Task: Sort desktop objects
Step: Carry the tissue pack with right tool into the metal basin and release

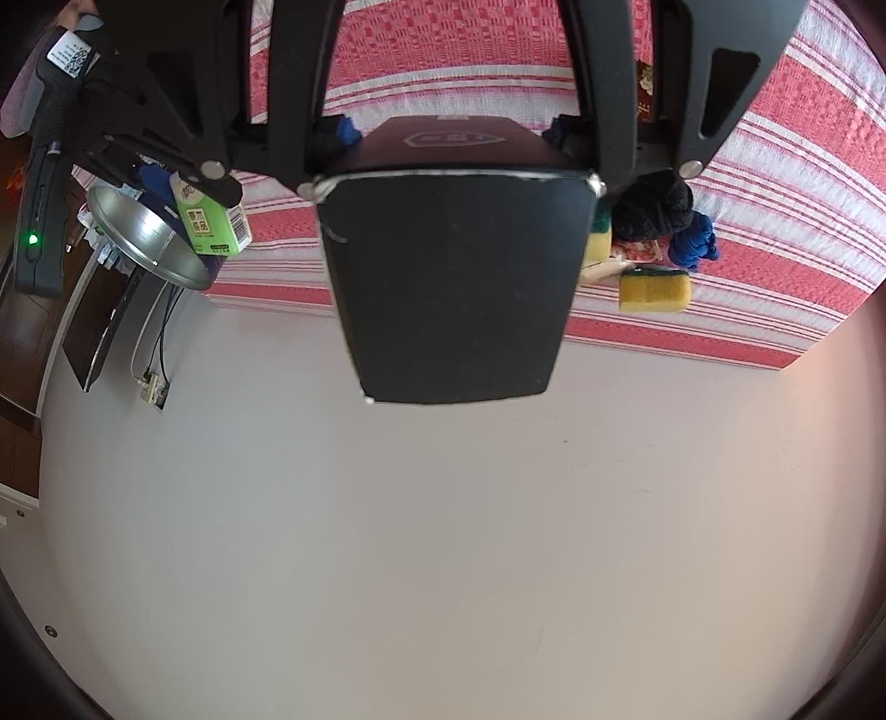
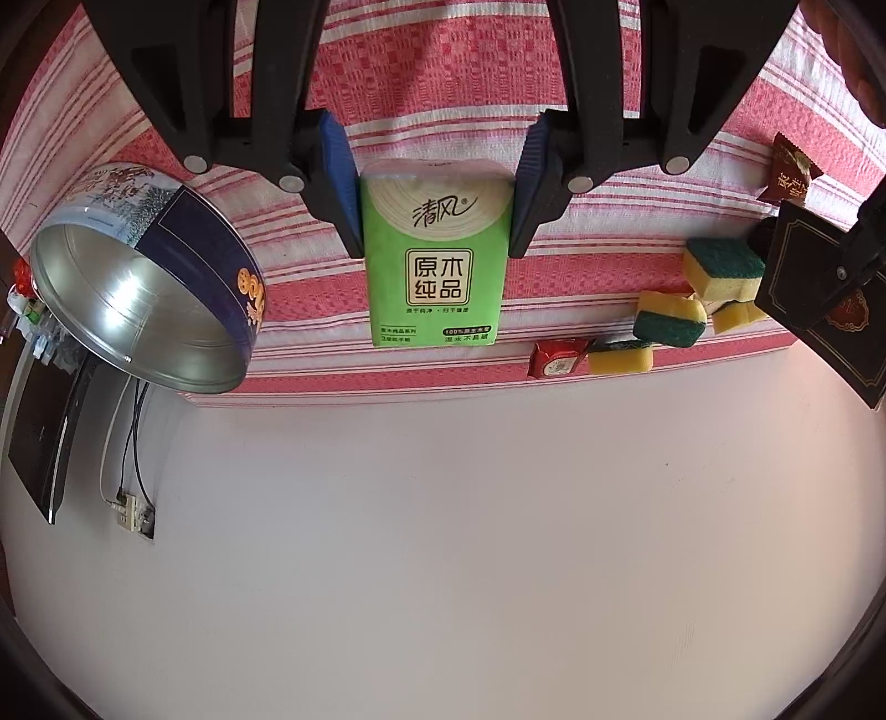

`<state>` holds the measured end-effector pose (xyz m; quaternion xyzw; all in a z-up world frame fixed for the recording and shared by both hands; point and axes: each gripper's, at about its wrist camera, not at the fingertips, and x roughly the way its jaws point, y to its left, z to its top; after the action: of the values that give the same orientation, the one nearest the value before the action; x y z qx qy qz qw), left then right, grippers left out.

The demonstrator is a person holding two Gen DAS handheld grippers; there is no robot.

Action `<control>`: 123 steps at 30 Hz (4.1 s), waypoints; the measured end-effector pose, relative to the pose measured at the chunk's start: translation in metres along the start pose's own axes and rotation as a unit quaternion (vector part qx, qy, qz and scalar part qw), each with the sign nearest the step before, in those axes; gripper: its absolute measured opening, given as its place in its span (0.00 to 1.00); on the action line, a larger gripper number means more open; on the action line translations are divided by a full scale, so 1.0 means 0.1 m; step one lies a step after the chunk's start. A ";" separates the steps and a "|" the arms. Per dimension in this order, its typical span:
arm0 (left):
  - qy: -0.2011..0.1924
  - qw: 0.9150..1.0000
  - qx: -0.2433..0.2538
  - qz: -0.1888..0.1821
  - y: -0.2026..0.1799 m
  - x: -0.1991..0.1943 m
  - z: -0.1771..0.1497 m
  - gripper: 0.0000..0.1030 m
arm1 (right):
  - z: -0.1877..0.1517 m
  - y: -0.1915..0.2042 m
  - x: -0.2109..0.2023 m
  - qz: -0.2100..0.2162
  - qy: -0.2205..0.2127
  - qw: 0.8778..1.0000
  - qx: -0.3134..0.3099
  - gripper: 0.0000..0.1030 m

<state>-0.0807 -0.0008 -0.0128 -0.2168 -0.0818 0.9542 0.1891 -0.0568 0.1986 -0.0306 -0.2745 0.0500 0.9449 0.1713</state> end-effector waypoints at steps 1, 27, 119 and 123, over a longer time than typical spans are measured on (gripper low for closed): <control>0.001 1.000 0.008 0.004 -0.05 -0.02 0.01 0.46 | -0.01 -0.02 0.00 0.000 0.001 1.000 0.001 0.50; 0.000 0.988 0.123 -0.097 -1.72 0.03 -0.07 0.47 | 0.16 -1.39 -0.70 -0.105 -0.071 0.988 0.083 0.51; -0.017 0.986 0.135 -0.092 -2.59 0.59 0.00 1.00 | 0.67 -2.17 -0.48 -0.218 -0.102 0.968 0.072 0.91; -0.013 0.986 0.139 -0.088 -2.55 0.57 0.00 1.00 | 0.66 -2.14 -0.49 -0.213 -0.098 0.970 0.071 0.91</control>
<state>-0.0455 0.2557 0.0264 -0.1684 0.0306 0.9387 0.2993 0.0241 0.3965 0.0515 -0.1719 0.0399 0.9030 0.3917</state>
